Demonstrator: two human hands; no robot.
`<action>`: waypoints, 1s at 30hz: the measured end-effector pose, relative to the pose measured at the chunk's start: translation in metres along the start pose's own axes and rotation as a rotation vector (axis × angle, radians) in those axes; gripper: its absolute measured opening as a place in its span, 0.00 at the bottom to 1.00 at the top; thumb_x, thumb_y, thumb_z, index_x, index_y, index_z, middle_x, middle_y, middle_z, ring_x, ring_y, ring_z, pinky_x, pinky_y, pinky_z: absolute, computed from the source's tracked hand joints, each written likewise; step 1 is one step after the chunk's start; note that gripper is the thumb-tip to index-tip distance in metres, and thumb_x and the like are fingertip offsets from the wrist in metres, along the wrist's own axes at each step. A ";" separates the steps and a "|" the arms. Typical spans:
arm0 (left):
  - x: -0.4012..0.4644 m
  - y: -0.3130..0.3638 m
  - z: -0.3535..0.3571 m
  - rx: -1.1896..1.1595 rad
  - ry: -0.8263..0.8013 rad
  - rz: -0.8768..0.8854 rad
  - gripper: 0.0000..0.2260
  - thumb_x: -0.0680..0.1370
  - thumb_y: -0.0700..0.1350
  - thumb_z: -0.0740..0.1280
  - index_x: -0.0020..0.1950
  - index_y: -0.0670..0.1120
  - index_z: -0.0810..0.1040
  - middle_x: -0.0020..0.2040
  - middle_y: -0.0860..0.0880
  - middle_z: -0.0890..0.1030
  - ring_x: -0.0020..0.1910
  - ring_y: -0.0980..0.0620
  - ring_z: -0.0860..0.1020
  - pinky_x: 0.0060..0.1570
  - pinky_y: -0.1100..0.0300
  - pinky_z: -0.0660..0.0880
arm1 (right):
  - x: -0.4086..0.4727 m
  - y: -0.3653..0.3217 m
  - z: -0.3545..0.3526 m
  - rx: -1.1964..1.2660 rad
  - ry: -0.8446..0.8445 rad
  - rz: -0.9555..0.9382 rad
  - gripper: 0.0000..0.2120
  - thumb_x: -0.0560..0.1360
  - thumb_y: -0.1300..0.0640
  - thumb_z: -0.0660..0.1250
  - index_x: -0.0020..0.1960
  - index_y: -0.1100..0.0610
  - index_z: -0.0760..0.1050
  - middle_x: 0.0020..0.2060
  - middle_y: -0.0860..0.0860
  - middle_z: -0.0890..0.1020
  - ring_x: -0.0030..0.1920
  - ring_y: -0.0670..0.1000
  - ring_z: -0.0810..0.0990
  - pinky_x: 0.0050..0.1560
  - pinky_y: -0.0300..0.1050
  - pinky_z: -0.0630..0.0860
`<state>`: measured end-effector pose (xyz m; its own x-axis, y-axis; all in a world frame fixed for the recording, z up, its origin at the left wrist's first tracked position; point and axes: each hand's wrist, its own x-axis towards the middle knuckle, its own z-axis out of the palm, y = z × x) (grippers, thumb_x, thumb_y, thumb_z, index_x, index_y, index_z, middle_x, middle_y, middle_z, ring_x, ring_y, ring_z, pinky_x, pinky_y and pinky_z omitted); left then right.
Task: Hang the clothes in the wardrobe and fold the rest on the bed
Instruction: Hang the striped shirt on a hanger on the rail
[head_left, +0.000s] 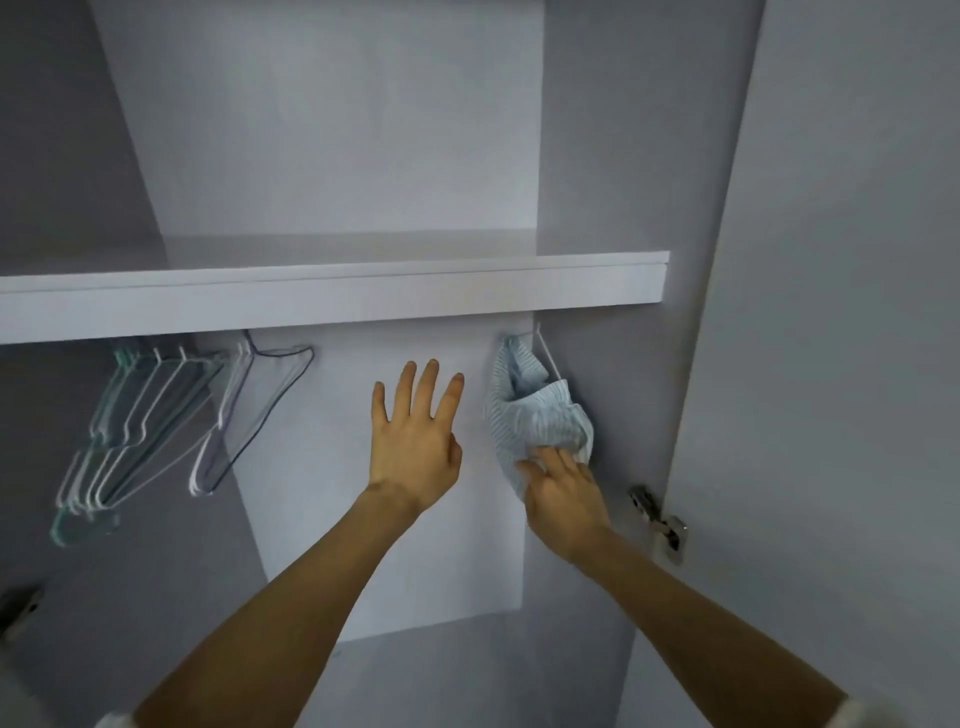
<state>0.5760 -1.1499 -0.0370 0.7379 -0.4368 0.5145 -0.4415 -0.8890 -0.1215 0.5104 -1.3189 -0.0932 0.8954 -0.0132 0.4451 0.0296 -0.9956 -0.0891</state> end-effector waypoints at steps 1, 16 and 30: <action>-0.018 -0.006 0.003 -0.036 -0.017 -0.028 0.29 0.79 0.50 0.57 0.78 0.52 0.48 0.78 0.46 0.49 0.77 0.45 0.46 0.73 0.42 0.44 | -0.006 -0.012 0.001 0.063 0.070 -0.048 0.17 0.69 0.67 0.68 0.58 0.62 0.78 0.57 0.60 0.79 0.57 0.62 0.78 0.56 0.56 0.74; -0.397 -0.083 -0.015 -0.169 -0.202 -1.171 0.18 0.79 0.46 0.60 0.69 0.48 0.70 0.66 0.48 0.74 0.63 0.46 0.73 0.61 0.54 0.68 | -0.138 -0.253 0.094 0.691 -0.708 -0.624 0.15 0.79 0.61 0.58 0.63 0.58 0.74 0.59 0.55 0.79 0.59 0.57 0.76 0.57 0.48 0.71; -0.715 0.179 -0.130 -0.009 0.280 -2.457 0.16 0.77 0.41 0.62 0.64 0.43 0.76 0.61 0.43 0.78 0.59 0.45 0.77 0.57 0.56 0.71 | -0.453 -0.374 0.053 0.417 -1.343 -1.611 0.15 0.79 0.58 0.56 0.60 0.52 0.77 0.55 0.52 0.82 0.56 0.54 0.78 0.55 0.43 0.72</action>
<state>-0.0969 -0.9785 -0.3165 -0.3391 0.8999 -0.2743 0.6866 0.4361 0.5817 0.1172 -0.9352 -0.3084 -0.3184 0.8544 -0.4107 0.7985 0.0082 -0.6020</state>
